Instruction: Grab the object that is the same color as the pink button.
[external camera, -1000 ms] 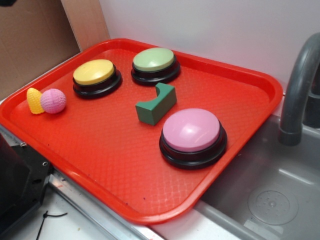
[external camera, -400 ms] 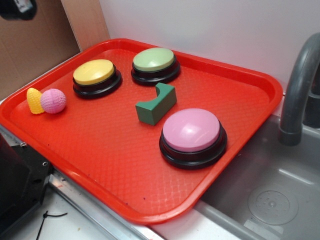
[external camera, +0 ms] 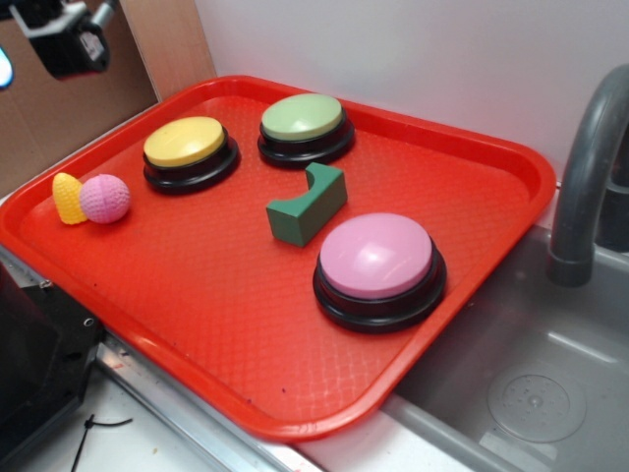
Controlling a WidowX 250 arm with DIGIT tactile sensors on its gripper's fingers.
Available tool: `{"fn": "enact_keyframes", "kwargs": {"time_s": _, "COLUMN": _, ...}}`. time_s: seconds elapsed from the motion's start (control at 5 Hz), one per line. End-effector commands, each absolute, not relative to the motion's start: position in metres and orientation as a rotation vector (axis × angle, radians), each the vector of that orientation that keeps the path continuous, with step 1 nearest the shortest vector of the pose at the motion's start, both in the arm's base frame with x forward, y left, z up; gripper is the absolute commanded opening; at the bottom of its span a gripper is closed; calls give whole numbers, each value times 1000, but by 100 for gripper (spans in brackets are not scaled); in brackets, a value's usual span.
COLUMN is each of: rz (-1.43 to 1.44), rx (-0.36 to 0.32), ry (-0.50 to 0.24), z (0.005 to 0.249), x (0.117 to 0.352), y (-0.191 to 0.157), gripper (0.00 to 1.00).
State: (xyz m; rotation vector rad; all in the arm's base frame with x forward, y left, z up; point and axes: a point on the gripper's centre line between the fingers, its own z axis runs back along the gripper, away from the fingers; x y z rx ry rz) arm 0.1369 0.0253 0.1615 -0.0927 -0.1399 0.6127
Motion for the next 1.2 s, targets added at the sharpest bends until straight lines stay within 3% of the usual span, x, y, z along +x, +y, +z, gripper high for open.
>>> {"fn": "enact_keyframes", "kwargs": {"time_s": 0.0, "rz": 926, "rx": -32, "ry": -229, "z": 122, "x": 146, "y": 49, "gripper": 100}}
{"fn": "enact_keyframes", "kwargs": {"time_s": 0.4, "rz": 1110, "rx": 86, "ry": -267, "z": 84, "x": 154, "y": 63, "gripper": 100}}
{"fn": "enact_keyframes", "kwargs": {"time_s": 0.6, "rz": 1150, "rx": 87, "ry": -279, "z": 70, "x": 155, "y": 66, "gripper": 100}}
{"fn": "enact_keyframes", "kwargs": {"time_s": 1.0, "rz": 1202, "rx": 177, "ry": -325, "z": 39, "x": 156, "y": 75, "gripper": 100}}
